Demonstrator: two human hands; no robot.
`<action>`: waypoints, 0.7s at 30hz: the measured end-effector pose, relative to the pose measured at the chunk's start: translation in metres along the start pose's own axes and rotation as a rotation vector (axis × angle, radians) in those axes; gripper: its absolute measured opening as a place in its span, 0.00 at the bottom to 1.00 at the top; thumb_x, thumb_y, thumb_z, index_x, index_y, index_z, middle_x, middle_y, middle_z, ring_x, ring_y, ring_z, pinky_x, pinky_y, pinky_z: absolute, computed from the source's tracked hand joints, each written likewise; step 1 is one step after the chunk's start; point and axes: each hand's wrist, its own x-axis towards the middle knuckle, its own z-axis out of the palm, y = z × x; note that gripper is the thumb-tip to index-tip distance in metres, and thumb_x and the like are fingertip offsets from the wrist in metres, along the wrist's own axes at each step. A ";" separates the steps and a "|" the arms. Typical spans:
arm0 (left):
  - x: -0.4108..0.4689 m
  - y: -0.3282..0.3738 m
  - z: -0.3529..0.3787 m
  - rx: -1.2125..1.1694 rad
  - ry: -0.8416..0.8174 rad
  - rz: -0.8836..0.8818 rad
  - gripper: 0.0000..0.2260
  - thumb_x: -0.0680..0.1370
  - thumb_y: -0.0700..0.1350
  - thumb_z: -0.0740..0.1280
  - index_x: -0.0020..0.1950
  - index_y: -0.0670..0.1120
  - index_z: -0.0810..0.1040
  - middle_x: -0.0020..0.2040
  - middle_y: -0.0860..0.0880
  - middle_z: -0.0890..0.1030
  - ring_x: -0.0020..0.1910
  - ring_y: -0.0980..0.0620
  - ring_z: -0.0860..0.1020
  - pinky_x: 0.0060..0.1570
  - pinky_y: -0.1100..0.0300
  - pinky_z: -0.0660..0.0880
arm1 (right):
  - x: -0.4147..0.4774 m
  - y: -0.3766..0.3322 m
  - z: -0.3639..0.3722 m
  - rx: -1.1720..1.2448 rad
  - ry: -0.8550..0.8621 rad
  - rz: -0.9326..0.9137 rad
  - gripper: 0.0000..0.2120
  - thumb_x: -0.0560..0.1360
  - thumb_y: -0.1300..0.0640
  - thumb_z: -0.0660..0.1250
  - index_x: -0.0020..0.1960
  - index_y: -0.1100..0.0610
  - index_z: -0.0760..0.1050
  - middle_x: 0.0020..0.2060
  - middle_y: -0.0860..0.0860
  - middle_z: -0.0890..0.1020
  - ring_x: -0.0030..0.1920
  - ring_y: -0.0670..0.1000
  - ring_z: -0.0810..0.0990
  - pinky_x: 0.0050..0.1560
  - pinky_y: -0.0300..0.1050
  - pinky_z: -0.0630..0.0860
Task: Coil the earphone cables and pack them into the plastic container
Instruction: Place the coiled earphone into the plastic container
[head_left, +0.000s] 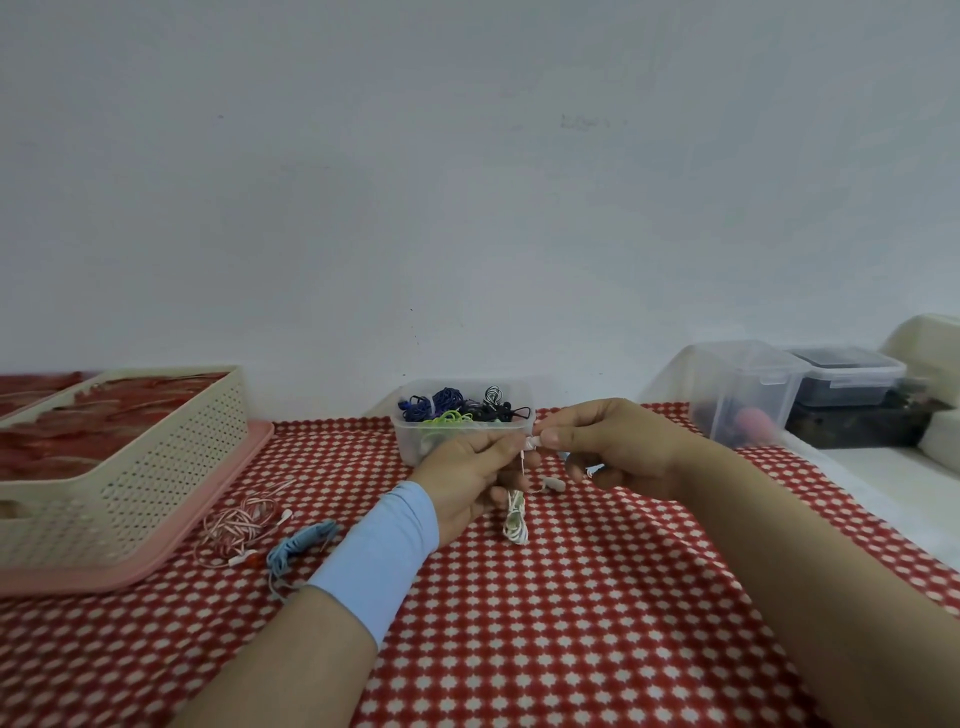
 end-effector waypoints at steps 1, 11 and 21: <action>0.000 0.000 -0.001 -0.005 -0.006 0.005 0.09 0.80 0.44 0.65 0.55 0.41 0.81 0.39 0.49 0.83 0.31 0.57 0.78 0.25 0.68 0.68 | 0.000 0.000 0.000 0.005 -0.007 0.002 0.11 0.75 0.59 0.72 0.57 0.60 0.85 0.42 0.53 0.85 0.30 0.46 0.75 0.23 0.34 0.60; -0.001 0.002 -0.009 0.121 -0.078 0.068 0.10 0.79 0.37 0.66 0.59 0.38 0.81 0.39 0.49 0.83 0.33 0.57 0.76 0.29 0.70 0.71 | 0.002 0.001 -0.002 0.065 -0.092 0.088 0.05 0.73 0.60 0.73 0.47 0.57 0.87 0.37 0.52 0.85 0.28 0.46 0.77 0.20 0.33 0.61; -0.002 0.000 -0.011 0.119 -0.028 0.116 0.07 0.78 0.37 0.67 0.55 0.40 0.83 0.38 0.48 0.83 0.32 0.57 0.76 0.30 0.69 0.72 | 0.005 0.001 0.006 0.043 -0.058 0.071 0.08 0.71 0.57 0.76 0.49 0.57 0.87 0.43 0.55 0.86 0.32 0.48 0.78 0.22 0.35 0.63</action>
